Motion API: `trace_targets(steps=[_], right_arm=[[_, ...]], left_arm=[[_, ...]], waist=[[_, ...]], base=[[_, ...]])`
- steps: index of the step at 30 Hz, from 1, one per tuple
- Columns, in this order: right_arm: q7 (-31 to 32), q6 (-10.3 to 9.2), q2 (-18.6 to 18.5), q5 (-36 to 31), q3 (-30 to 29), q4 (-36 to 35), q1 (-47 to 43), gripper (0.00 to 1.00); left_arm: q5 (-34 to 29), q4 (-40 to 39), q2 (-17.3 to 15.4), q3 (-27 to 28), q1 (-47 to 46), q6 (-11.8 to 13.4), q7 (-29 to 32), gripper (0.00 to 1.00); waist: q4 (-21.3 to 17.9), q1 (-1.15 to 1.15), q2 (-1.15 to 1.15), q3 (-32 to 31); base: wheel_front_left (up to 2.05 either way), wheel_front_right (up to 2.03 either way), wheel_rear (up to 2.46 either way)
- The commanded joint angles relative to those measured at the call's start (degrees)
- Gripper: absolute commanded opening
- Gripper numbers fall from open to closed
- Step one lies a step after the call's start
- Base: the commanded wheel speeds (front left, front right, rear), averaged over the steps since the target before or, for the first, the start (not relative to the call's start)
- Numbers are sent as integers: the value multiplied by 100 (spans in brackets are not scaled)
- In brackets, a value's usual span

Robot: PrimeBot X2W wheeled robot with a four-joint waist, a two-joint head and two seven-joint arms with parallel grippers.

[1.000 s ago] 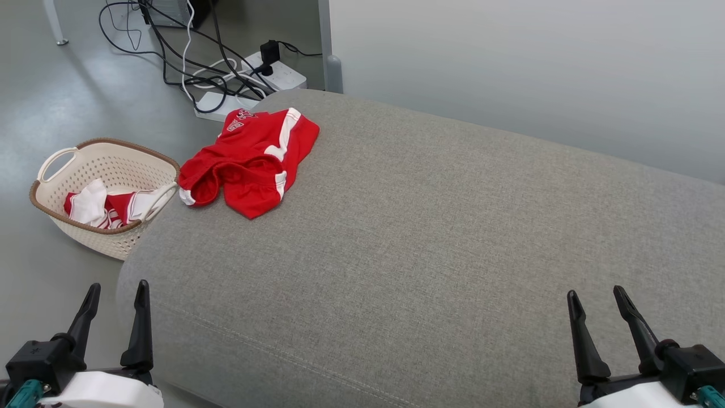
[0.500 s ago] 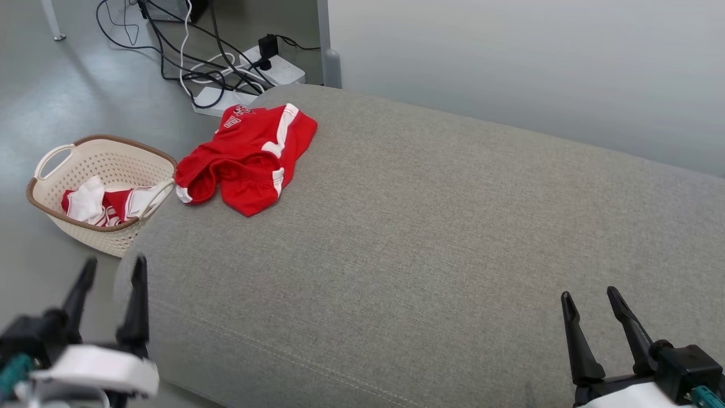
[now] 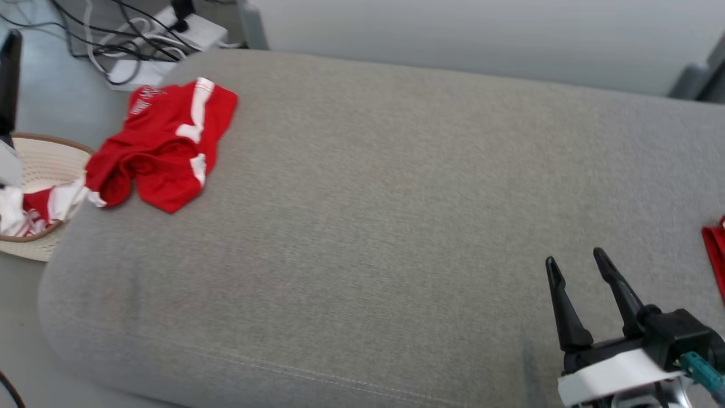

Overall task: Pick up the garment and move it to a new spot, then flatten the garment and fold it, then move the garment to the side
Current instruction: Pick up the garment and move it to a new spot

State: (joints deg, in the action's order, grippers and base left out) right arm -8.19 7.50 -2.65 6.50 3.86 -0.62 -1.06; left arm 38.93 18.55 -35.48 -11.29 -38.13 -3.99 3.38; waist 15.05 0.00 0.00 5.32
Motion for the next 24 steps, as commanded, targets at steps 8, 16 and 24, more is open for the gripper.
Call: trace_targets(steps=[8,16,24], right_arm=[[-13,-1,-88,-118,157,-254,631,100],[-7,-1,-168,-144,411,-196,1022,100],[67,-1,-284,-124,503,-298,1223,100]], left_arm=[[657,1867,-295,-129,-1319,-323,1003,100],[1357,2942,-265,-347,-1470,-347,1693,100],[1472,3572,-129,-507,-1587,-318,1986,100]], waist=[[-1007,0,0,1325],[-1233,0,0,1849],[-1248,0,0,2269]], base=[[0,0,0],[0,0,0],[0,0,0]])
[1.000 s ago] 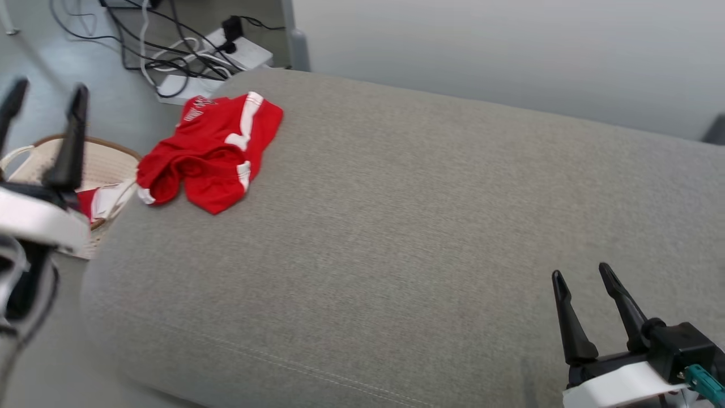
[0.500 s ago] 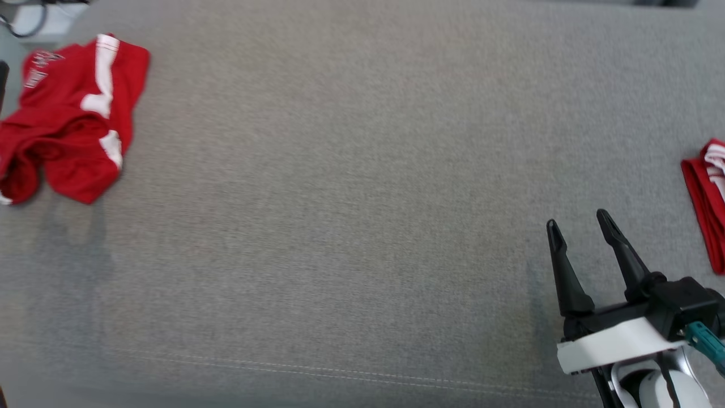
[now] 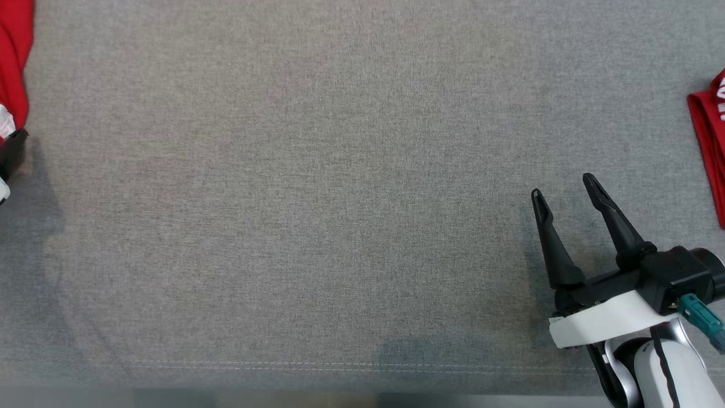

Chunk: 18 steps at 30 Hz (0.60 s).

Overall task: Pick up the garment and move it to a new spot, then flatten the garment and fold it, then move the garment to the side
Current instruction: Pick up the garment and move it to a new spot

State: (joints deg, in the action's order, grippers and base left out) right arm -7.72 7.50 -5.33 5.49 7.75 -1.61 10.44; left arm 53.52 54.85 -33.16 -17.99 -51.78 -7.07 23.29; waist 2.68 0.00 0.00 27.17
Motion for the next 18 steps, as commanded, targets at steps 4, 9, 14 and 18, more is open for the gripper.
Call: trace_targets(steps=[4,9,14,18], right_arm=[[35,-1,-35,1,105,-211,82,100],[37,-1,-46,28,55,-223,97,100],[32,-1,-59,48,-45,-222,26,100],[18,-1,-53,80,-49,-192,0,100]], left_arm=[[-84,181,-322,82,-320,139,-9,0],[-404,305,-375,-56,-511,455,-444,0],[-751,187,-480,-181,-838,627,-1084,0],[-968,24,-557,-257,-1057,564,-1656,0]], waist=[[-2,0,0,144],[41,0,0,110],[176,0,0,-60],[263,0,0,-283]], base=[[0,0,0],[0,0,0],[0,0,0],[0,0,0]])
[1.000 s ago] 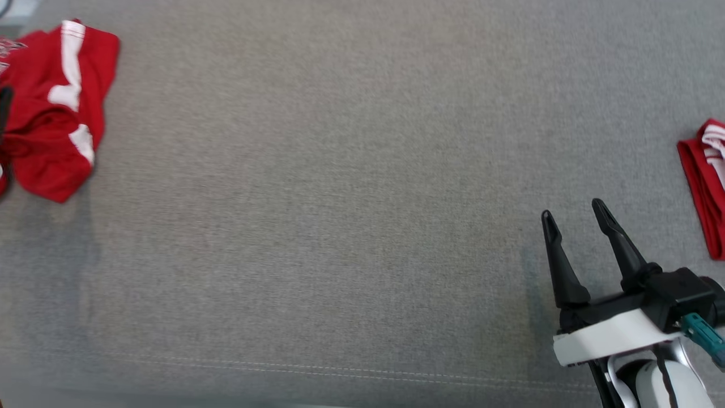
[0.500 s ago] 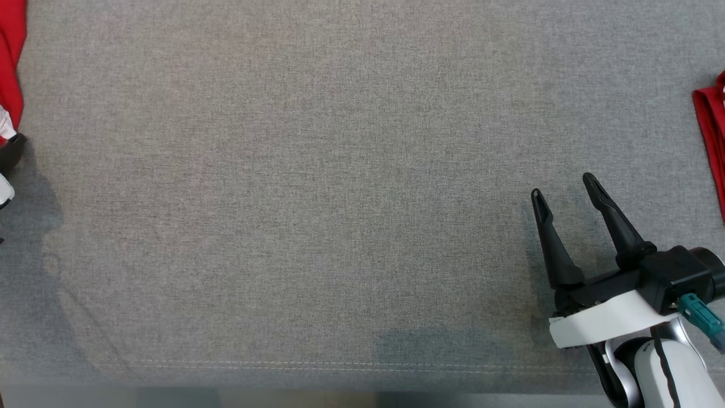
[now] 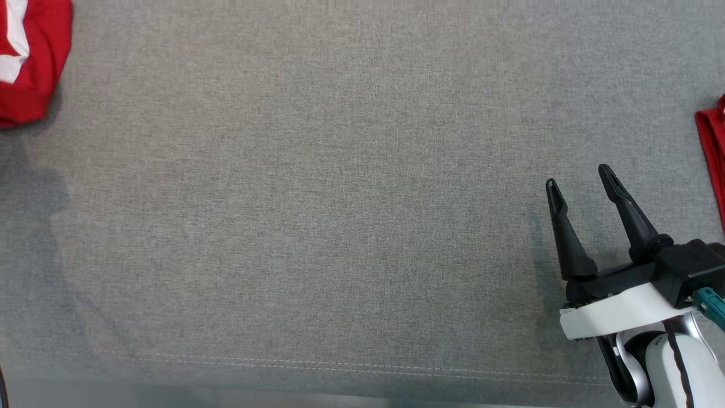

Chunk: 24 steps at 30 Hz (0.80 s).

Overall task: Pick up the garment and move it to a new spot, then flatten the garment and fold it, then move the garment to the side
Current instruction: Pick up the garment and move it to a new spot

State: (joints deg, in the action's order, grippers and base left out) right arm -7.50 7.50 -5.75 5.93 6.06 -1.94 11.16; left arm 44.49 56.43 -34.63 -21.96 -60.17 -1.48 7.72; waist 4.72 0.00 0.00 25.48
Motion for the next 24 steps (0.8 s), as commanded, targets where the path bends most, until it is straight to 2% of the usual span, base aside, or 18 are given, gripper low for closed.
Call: trace_targets(steps=[1,7,12,14,18,21,24], right_arm=[[-13,-1,-8,47,117,-146,-80,100],[-99,-1,43,119,65,-20,-180,100],[-136,-1,91,165,-18,32,-322,100],[-143,-1,112,173,-115,33,-413,100],[-132,-1,153,193,-200,-16,-522,100],[-135,-1,176,198,-198,-65,-531,100],[-162,-1,198,202,-187,-75,-503,100]], left_arm=[[-100,-183,-420,137,-253,-15,-257,0],[-162,-549,-391,151,-84,-161,-1069,0],[-121,-1089,-147,100,470,-169,-1468,0],[-106,-1573,92,41,864,-4,-1606,0],[-106,-2937,538,-196,1816,518,-1539,0],[-85,-3948,824,-450,2432,890,-1281,0],[-104,-4634,1105,-800,2756,1122,-949,0]], waist=[[75,0,0,-181],[95,0,0,-660],[58,0,0,-928],[53,0,0,-1024],[-85,0,0,-1081],[-287,0,0,-1032],[-566,0,0,-954]], base=[[0,0,0],[0,0,0],[0,0,0],[0,0,0],[0,0,0],[0,0,0],[0,0,0]])
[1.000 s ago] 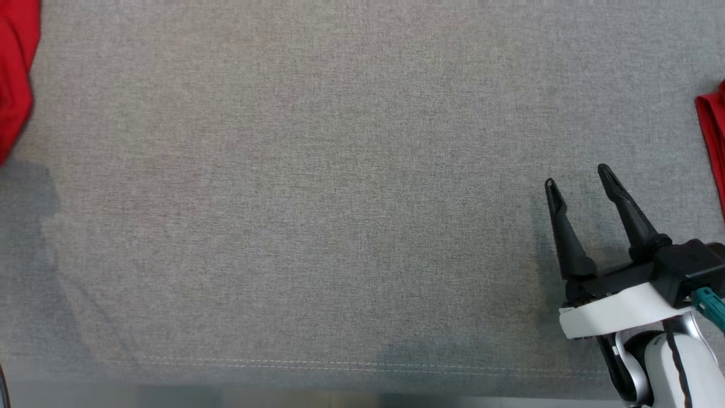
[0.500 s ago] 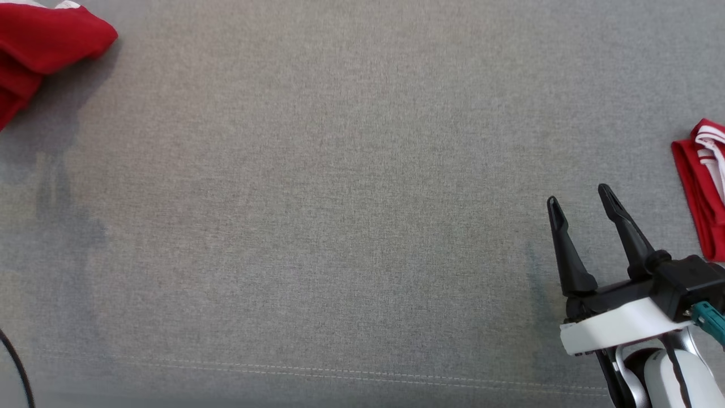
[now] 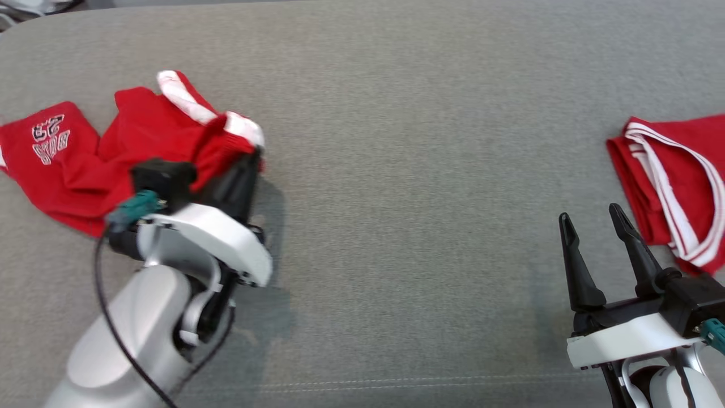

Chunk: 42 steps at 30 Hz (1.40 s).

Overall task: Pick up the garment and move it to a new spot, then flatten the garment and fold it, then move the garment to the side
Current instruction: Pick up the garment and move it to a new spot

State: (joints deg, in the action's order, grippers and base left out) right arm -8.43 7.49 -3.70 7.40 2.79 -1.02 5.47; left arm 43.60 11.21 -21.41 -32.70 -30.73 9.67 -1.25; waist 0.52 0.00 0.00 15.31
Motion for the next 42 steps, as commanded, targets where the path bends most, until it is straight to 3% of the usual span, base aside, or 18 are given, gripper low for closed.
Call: trace_targets(steps=[1,5,7,15,19,23,25,34,38,42], right_arm=[[-79,0,1,60,149,-162,81,100],[-167,0,35,103,178,-132,119,100],[-234,0,56,146,201,-89,111,100],[-457,0,79,469,360,168,76,100],[-547,0,80,682,497,341,103,100],[-606,0,81,807,535,472,144,100],[-623,0,81,839,532,529,173,100],[-648,0,81,681,436,598,324,100],[-651,0,81,553,350,566,371,100],[-652,0,82,431,296,530,377,100]], left_arm=[[-25,-221,-147,167,-148,50,58,0],[-22,-358,211,-239,-199,3,360,0],[-68,-246,431,-488,-402,-118,506,0],[-223,502,599,-677,-1037,-305,664,0],[-222,794,646,-727,-1104,-370,660,0],[-74,1092,793,-861,-1110,-615,804,0],[-51,1117,876,-939,-1139,-765,781,100],[-260,658,988,-1116,-1213,-1040,289,100],[-424,61,728,-1065,-1091,-925,100,100],[-584,-437,285,-780,-855,-541,-96,100]], waist=[[-262,0,0,93],[-788,0,0,203],[-1240,0,0,290],[-2414,0,0,455],[-2719,0,0,535],[-2698,0,0,552],[-2608,0,0,533],[-2029,0,0,250],[-1630,0,0,39],[-1180,0,0,-126]], base=[[0,0,0],[0,0,0],[0,0,0],[0,0,0],[0,0,0],[0,0,0],[0,0,0],[0,0,0],[0,0,0],[0,0,0]])
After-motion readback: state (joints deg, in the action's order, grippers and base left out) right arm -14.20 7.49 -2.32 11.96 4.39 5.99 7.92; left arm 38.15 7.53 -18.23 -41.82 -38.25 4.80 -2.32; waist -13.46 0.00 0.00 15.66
